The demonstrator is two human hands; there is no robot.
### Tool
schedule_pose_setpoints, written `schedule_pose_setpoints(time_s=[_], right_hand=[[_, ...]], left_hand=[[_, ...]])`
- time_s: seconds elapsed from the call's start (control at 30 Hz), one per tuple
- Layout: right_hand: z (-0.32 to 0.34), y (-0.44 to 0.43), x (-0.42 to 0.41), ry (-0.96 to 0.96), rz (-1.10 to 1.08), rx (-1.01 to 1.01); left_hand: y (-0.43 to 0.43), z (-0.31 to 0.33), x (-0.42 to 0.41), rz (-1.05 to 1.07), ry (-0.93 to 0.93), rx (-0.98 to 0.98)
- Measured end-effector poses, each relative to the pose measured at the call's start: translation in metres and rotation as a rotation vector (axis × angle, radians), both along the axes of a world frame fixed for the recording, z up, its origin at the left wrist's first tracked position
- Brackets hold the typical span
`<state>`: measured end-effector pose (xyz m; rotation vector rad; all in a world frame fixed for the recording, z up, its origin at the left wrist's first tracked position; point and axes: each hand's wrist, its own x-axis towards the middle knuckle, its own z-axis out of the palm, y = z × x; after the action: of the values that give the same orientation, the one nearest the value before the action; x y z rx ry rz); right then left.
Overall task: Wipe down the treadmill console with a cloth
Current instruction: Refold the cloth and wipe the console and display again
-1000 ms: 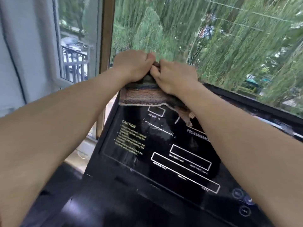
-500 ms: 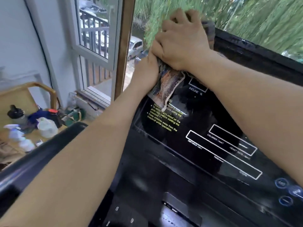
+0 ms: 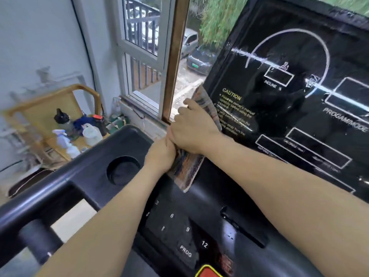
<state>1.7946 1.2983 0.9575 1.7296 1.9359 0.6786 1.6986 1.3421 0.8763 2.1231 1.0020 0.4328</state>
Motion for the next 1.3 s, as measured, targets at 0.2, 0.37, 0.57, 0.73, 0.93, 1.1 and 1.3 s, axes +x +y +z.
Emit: schedule_pose_setpoints(time_s=[0.2, 0.37, 0.57, 0.73, 0.93, 1.1, 1.3], right_hand=[[-0.034, -0.021, -0.020, 0.062, 0.011, -0.019], [-0.083, -0.044, -0.051, 0.400, -0.059, 0.039], [-0.105, -0.073, -0.104, 0.940, -0.237, -0.027], [-0.105, -0.118, -0.105, 0.877, -0.384, -0.035], [-0.105, -0.208, -0.096, 0.962, -0.530, 0.047], [-0.101, -0.272, -0.096, 0.985, -0.577, 0.118], [-0.102, -0.364, -0.089, 1.033, -0.744, 0.201]], left_hand=[[-0.017, -0.023, -0.041, -0.099, -0.062, 0.164], [-0.029, -0.030, -0.083, -0.096, 0.063, 0.288], [-0.055, -0.035, -0.134, -0.011, 0.188, 0.384], [-0.074, -0.049, -0.124, -0.065, 0.264, 0.463], [-0.137, -0.047, -0.091, -0.241, 0.315, 0.523], [-0.187, -0.048, -0.081, -0.365, 0.322, 0.555], [-0.267, -0.047, -0.066, -0.524, 0.254, 0.546]])
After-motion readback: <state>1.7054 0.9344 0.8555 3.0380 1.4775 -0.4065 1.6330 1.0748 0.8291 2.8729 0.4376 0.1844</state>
